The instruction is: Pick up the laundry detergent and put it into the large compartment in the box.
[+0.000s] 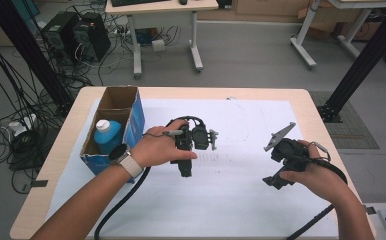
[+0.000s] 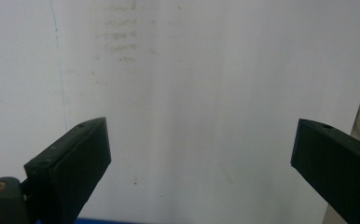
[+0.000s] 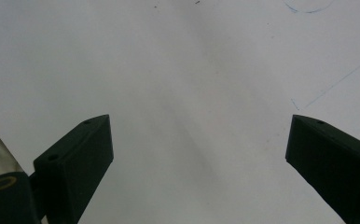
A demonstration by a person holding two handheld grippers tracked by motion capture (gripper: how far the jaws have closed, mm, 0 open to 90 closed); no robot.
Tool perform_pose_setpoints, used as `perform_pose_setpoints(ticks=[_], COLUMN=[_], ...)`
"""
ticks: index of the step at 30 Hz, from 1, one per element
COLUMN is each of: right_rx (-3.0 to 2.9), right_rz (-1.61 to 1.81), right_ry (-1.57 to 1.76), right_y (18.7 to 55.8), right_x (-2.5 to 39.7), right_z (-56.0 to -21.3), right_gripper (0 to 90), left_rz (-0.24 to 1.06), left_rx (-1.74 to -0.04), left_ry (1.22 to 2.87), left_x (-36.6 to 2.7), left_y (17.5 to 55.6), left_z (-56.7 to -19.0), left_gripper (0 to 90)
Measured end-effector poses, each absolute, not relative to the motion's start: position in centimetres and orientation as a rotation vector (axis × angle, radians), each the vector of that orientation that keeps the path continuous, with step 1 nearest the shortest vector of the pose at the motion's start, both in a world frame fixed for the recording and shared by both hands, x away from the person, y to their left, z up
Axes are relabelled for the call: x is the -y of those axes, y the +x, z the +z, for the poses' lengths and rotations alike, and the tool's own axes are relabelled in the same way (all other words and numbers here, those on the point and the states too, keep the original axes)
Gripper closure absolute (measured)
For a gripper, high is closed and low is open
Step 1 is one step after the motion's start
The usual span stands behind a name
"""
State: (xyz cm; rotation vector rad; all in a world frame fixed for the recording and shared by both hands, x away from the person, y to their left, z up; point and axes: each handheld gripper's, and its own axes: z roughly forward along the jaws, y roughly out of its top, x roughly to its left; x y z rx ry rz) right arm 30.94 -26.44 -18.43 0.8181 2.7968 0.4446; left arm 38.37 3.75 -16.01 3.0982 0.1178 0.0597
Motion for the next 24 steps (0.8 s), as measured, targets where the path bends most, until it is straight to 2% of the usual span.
perform_pose_setpoints(ticks=[24], right_rx=[-2.793], right_rz=[0.440], right_ry=[0.823], right_y=[30.65], right_x=[26.53], right_z=[-18.23], right_gripper=[7.3], left_rz=[0.057], left_rx=[-0.109], left_ry=[3.104], left_x=[-3.39], left_y=[38.36], left_z=[-16.26], left_gripper=[5.1])
